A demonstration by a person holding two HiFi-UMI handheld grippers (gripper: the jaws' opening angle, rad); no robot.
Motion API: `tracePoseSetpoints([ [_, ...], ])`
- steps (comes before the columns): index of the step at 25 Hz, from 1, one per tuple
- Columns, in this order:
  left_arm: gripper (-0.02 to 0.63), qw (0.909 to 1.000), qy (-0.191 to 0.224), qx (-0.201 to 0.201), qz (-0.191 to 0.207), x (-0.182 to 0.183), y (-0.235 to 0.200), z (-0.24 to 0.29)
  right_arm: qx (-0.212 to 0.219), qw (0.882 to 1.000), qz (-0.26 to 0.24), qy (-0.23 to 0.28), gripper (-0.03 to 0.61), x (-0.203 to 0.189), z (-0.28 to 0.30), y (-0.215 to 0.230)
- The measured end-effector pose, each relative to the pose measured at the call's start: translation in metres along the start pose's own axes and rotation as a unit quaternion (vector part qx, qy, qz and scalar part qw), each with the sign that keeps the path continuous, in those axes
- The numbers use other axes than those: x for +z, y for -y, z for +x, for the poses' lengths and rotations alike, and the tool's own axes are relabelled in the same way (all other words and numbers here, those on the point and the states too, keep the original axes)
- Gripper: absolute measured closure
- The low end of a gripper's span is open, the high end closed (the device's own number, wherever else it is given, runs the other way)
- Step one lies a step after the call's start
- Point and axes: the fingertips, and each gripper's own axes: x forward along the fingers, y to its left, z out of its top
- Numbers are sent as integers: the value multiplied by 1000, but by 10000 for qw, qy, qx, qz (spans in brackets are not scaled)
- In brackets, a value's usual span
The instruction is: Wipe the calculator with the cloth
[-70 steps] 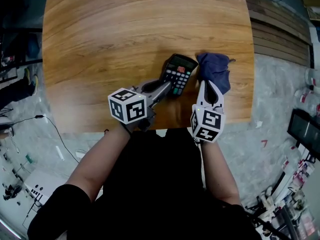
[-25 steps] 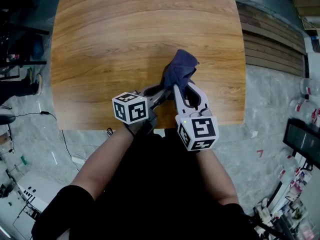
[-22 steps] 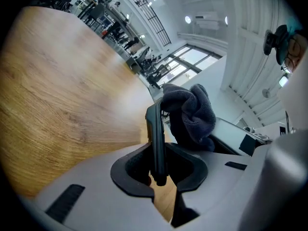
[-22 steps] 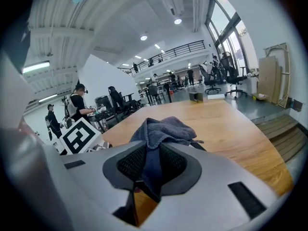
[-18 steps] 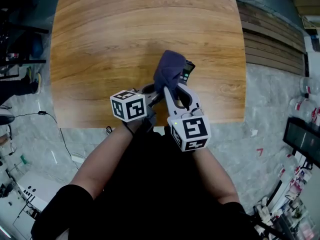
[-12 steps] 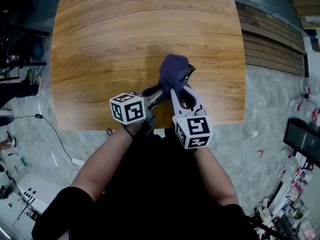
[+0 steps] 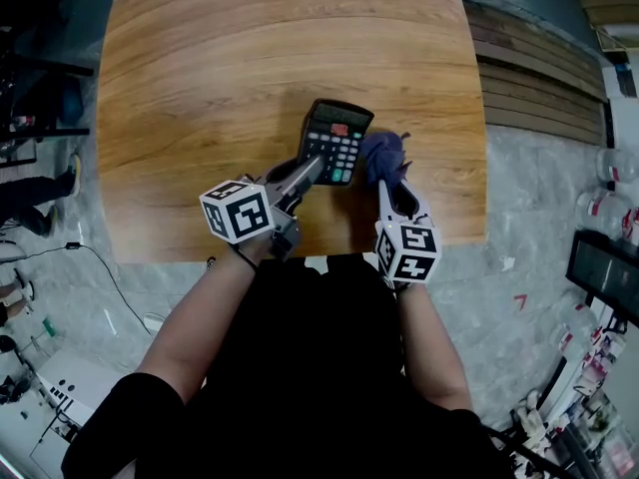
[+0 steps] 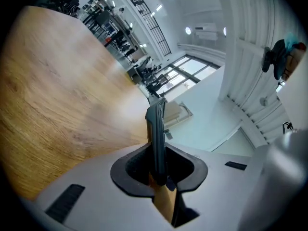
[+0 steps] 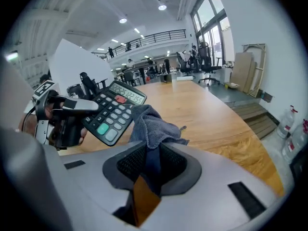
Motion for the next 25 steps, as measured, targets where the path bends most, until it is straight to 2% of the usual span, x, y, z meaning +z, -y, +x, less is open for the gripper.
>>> tracePoseSetpoints([
  [3,545,10000,-9,34,8,1,-3,0,-196,9997,104,133,502,9,-8,16],
  [7,545,10000,-55,58,-49,-6,-4,2,-103,9984,56,546,502,44,-21,5],
  [12,545,9999,-117,53,-47,-14,0,7,254,9944,-56,1026,502,85,-36,-25],
  [18,545,10000,-84,28,-11,-11,4,6,960,9831,-272,1537,502,132,-57,-90],
  [21,545,10000,-83,23,-16,-12,4,4,1247,9789,-392,1571,502,137,-60,-116],
  [25,545,10000,-27,-42,-74,-8,8,-1,1389,9804,-501,1306,502,120,-45,-132],
])
